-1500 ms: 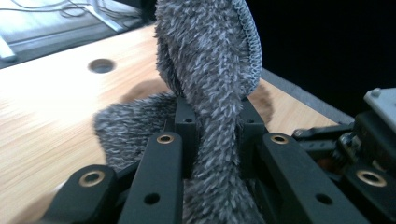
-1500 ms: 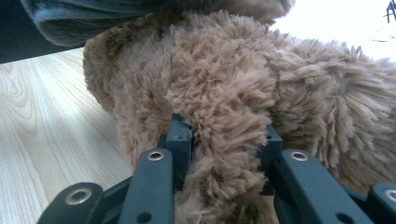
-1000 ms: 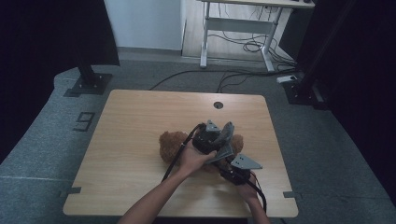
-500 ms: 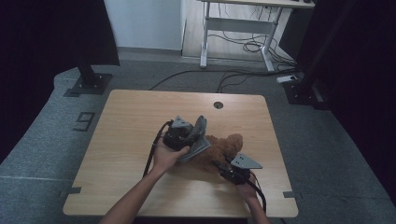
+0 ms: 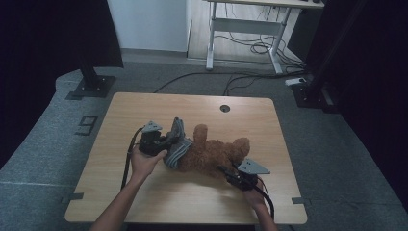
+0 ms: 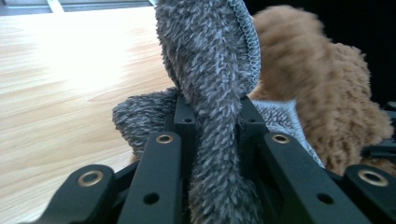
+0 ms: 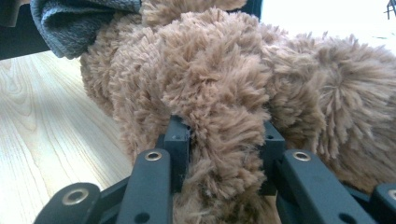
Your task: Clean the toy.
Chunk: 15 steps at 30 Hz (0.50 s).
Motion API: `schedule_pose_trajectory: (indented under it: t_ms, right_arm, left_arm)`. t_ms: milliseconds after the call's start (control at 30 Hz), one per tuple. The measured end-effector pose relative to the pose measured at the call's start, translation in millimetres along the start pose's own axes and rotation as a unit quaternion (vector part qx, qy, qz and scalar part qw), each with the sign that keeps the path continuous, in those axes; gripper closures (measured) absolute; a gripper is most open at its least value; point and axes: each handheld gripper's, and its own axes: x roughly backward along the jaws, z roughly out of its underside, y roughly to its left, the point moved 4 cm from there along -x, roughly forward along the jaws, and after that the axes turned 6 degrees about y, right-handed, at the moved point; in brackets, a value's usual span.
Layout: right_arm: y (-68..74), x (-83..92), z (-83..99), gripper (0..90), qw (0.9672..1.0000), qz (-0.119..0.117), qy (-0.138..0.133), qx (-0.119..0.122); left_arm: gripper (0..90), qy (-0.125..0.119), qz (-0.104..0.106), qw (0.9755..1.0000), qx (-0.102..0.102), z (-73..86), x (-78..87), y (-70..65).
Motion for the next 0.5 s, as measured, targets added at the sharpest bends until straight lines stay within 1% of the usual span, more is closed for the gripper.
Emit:
schedule_pose_trajectory:
  t_ms: [100, 167, 200, 267, 333, 367, 433, 500]
  right_arm:
    - [-0.3, 0.3, 0.3, 66.0, 1.0000, 0.000, 0.000, -0.003]
    - [-0.6, 0.5, 0.5, 66.0, 1.0000, 0.000, 0.000, -0.004]
    - [-1.0, 0.6, 0.6, 66.0, 1.0000, 0.000, 0.000, -0.005]
    - [-1.7, 0.8, 0.8, 66.0, 1.0000, -0.001, -0.001, -0.006]
    - [-2.2, 0.9, 0.7, 66.0, 1.0000, -0.001, -0.001, -0.006]
    - [-2.4, 1.0, 0.7, 66.0, 1.0000, -0.001, -0.001, -0.007]
    - [-2.9, 1.2, 0.8, 66.0, 1.0000, 0.000, -0.001, -0.008]
    - [-3.3, 1.4, 0.9, 66.0, 1.0000, 0.000, -0.001, -0.008]
  left_arm:
    - [75.7, 0.001, -0.013, 0.9999, 0.005, 2.4, 4.7, 8.7]
    - [75.7, 0.006, -0.028, 0.9996, 0.007, 5.3, 7.8, 17.3]
    - [75.7, 0.009, -0.032, 0.9994, 0.013, 8.0, 8.7, 22.4]
    - [75.7, 0.015, -0.038, 0.9990, 0.019, 12.5, 9.7, 29.6]
    - [75.7, 0.013, -0.034, 0.9989, 0.028, 13.9, 11.6, 32.9]
    - [75.7, 0.011, -0.032, 0.9990, 0.029, 12.9, 13.1, 32.1]
    - [75.6, 0.002, -0.025, 0.9995, 0.021, 7.2, 16.6, 24.2]
    - [75.6, -0.006, -0.019, 0.9998, 0.005, -2.2, 19.1, 10.1]
